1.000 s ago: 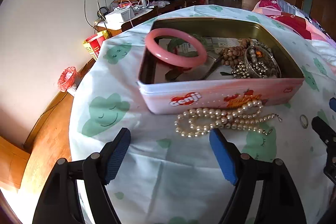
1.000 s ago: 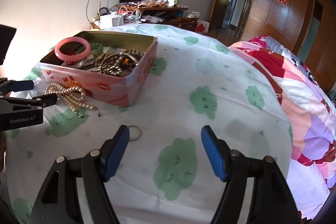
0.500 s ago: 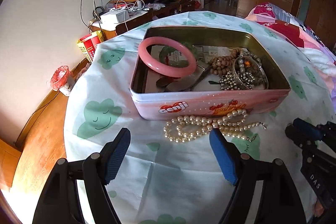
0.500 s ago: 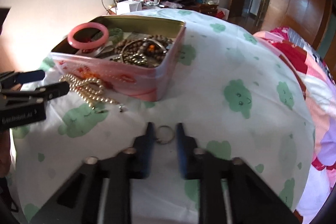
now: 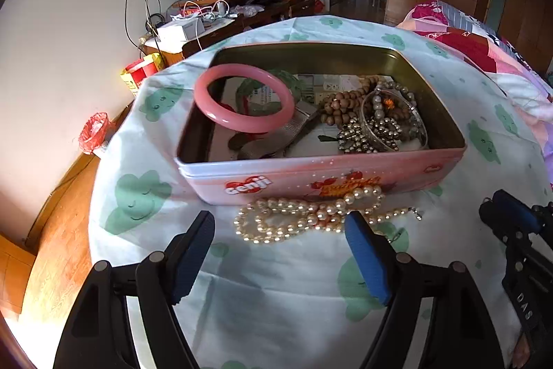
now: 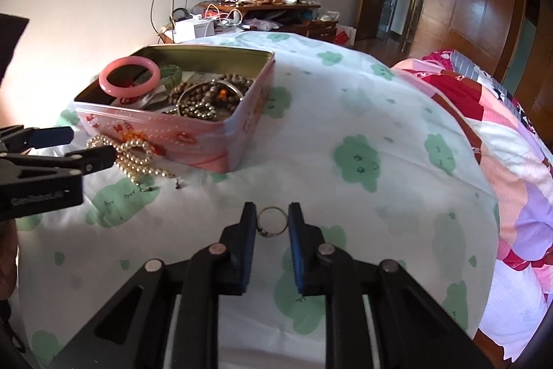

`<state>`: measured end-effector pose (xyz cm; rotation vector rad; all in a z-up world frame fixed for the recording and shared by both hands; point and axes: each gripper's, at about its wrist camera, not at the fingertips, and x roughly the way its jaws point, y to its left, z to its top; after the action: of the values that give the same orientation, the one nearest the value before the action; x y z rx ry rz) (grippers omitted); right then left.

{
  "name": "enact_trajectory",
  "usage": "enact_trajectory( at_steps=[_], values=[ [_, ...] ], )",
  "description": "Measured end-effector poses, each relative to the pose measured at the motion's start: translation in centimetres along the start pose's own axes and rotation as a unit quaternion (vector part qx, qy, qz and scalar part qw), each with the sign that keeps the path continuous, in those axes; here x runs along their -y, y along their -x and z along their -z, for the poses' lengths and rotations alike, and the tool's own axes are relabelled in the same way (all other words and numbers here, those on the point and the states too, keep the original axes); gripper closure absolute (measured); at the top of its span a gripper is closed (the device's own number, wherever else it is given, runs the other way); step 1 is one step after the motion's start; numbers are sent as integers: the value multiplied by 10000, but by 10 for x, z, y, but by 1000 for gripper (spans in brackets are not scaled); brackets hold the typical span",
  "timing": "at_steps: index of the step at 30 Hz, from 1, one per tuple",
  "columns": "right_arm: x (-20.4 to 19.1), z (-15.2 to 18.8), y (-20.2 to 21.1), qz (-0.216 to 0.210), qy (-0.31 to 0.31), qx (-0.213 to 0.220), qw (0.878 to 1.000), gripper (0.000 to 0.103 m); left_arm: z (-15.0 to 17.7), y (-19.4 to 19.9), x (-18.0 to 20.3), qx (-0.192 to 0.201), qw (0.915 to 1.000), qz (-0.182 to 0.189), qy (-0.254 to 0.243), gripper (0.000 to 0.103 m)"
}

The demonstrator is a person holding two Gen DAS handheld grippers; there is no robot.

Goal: Organize jewelry
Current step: 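Grasp the silver ring with the right tool, then grasp the pearl necklace with the left tool while the right tool holds the ring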

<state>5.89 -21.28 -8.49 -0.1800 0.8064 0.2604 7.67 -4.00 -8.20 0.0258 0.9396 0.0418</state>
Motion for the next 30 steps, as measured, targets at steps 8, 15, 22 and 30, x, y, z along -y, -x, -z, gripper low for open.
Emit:
enact_trajectory(
  at_steps=[8, 15, 22, 30],
  values=[
    [0, 0, -2, -29, 36, -1, 10000, 83, -3, -10, -3, -40, 9999, 133, 102, 28],
    [0, 1, -2, -8, 90, 12, 10000, 83, 6, 2, 14, 103, 9978, 478, -446, 88],
    [0, 1, 0, -14, 54, 62, 10000, 83, 13, 18, 2, 377, 9960, 526, -609, 103],
    [0, 1, 0, -10, 51, 72, 10000, 83, 10, 52, -14, 783, 9918, 834, -562, 103]
  ],
)
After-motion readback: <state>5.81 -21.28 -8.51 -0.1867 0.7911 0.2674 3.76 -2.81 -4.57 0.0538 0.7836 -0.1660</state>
